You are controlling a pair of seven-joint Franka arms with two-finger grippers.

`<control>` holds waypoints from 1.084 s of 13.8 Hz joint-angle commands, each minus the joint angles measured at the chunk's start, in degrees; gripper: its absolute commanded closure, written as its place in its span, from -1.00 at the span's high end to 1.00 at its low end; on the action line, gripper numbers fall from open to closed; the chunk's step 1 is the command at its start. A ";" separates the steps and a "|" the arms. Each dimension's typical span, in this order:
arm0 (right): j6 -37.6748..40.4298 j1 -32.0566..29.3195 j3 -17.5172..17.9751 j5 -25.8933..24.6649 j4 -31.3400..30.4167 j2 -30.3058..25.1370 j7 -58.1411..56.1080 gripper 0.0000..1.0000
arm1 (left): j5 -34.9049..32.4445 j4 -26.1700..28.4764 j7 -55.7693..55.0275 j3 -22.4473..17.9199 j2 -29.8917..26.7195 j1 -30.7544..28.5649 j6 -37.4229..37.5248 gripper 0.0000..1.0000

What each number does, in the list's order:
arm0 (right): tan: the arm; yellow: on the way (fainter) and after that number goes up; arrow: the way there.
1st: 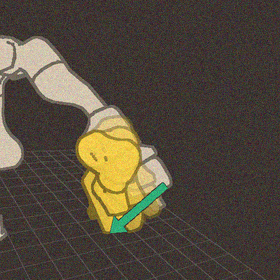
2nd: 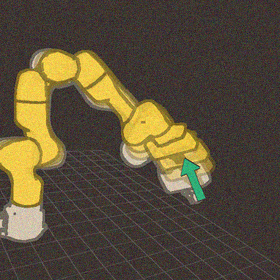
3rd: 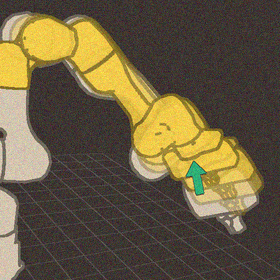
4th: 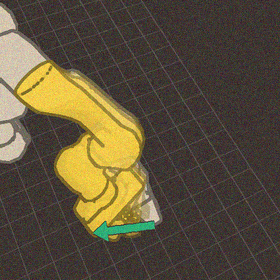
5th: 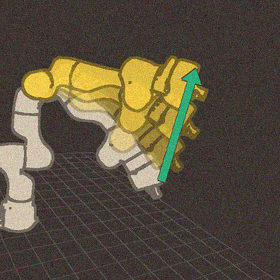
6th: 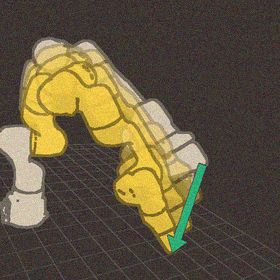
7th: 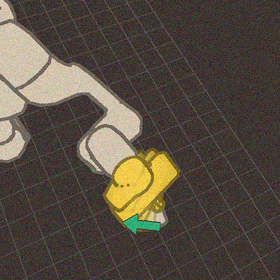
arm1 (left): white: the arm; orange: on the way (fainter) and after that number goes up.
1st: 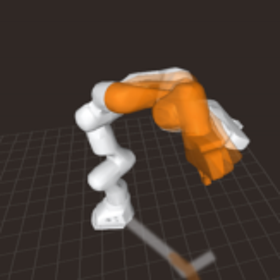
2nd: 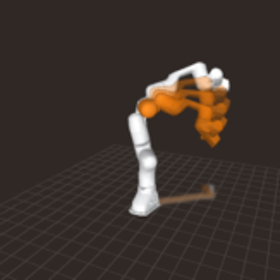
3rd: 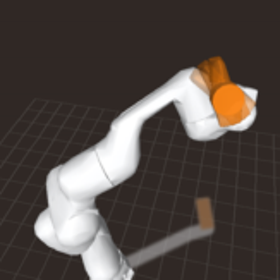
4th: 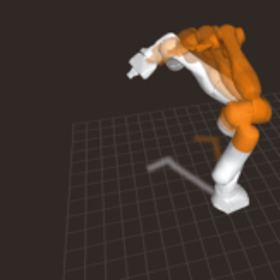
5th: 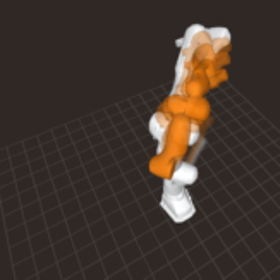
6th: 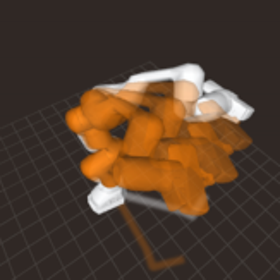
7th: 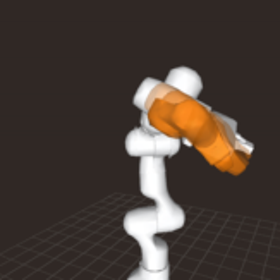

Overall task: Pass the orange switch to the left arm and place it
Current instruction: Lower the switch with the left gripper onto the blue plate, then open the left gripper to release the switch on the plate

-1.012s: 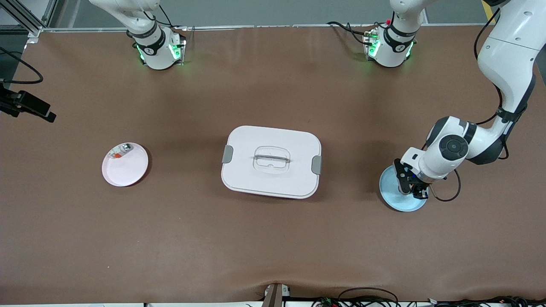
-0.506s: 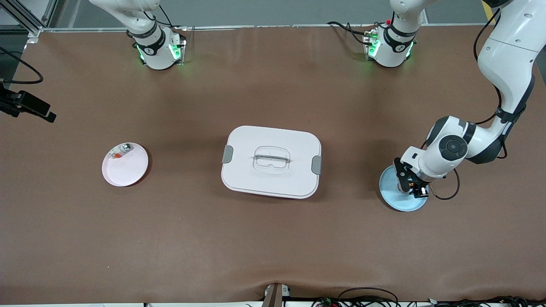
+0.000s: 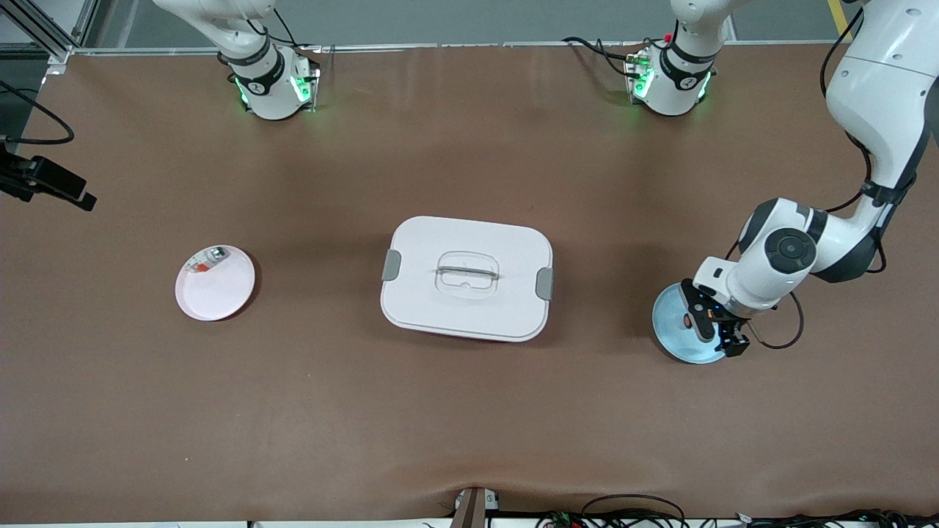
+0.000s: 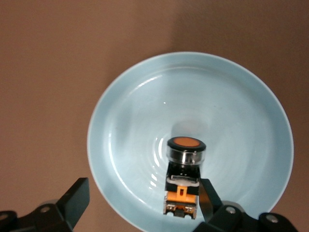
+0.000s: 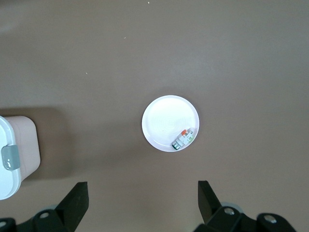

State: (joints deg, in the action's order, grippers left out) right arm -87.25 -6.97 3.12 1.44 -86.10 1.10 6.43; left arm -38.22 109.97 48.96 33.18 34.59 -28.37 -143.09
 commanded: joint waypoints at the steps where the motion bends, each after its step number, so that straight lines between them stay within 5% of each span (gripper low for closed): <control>1: 0.33 -1.11 0.75 0.85 1.11 0.40 0.34 1.00 | 4.99 1.03 -2.72 1.09 -4.08 -0.72 0.18 1.00; 8: 0.42 -1.11 0.75 0.85 1.11 0.40 0.34 1.00 | 7.64 -8.17 -20.99 8.99 -8.75 -0.72 19.75 1.00; 15: 0.42 -1.11 0.75 0.85 1.11 0.40 0.34 1.00 | 19.32 -16.72 -41.71 10.59 -13.58 -0.81 33.31 1.00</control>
State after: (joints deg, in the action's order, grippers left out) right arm -87.25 -6.98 3.12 1.44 -86.05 1.10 6.43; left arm -21.60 94.30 12.88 43.22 23.40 -28.57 -112.74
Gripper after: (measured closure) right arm 0.000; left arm 0.000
